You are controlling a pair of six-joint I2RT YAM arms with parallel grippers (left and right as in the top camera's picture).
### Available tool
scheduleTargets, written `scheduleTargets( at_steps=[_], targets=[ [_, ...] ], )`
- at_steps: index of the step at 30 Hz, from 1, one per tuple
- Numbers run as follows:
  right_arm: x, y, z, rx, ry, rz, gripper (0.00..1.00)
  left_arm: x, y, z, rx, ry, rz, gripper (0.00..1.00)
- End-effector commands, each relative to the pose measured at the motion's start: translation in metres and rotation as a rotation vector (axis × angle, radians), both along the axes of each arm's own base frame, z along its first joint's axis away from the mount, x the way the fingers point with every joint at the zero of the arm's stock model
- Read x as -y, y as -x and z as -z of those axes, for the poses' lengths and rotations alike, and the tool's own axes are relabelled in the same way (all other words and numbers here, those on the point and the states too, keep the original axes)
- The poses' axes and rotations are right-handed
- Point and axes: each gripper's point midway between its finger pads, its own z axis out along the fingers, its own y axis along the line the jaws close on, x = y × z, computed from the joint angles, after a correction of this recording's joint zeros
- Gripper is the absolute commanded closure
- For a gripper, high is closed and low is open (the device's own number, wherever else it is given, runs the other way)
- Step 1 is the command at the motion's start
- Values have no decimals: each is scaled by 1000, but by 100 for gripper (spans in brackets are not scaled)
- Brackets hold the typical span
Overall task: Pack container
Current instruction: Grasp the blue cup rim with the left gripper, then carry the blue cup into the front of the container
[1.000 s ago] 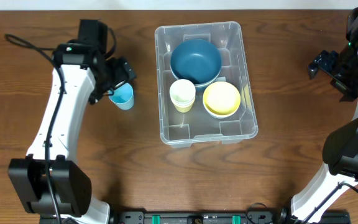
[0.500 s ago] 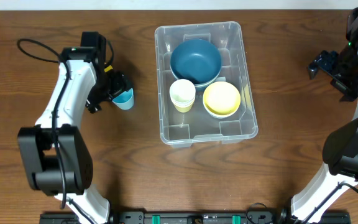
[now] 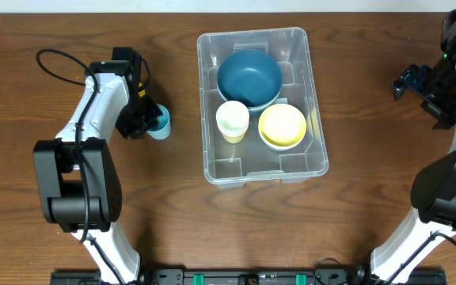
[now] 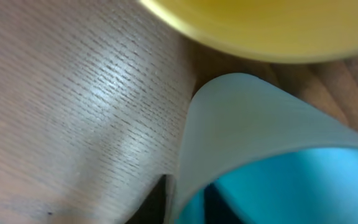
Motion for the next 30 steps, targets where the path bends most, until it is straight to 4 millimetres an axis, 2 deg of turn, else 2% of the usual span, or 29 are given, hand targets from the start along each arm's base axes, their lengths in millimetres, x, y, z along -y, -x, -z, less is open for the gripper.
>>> scheduleTargets(
  at_steps=[1, 5, 9, 12, 15, 18, 21, 23, 26, 30],
  targets=[
    [4, 1, -5, 11, 14, 18, 1, -3, 3, 1, -11, -9, 0, 94],
    [4, 1, -5, 11, 14, 18, 1, 7, 6, -1, -20, 49, 9, 94],
    [4, 2, -5, 11, 14, 19, 1, 24, 7, -17, 4, 140, 20, 94],
    [4, 1, -5, 11, 14, 18, 1, 35, 5, -41, 72, 181, 49, 94],
    [4, 1, -5, 11, 14, 18, 1, 42, 1, -77, 178, 183, 84, 94],
    [4, 2, -5, 11, 14, 19, 1, 50, 0, -123, 313, 185, 118, 94],
    [4, 1, -5, 11, 14, 18, 1, 63, 9, -171, 454, 192, 167, 94],
    [4, 1, -5, 11, 14, 18, 1, 75, 19, -195, 527, 201, 210, 94],
    [4, 2, -5, 11, 14, 19, 1, 94, 36, -217, 588, 187, 283, 94],
    [4, 1, -5, 11, 14, 18, 1, 132, 54, -220, 598, 170, 415, 94]
  ],
)
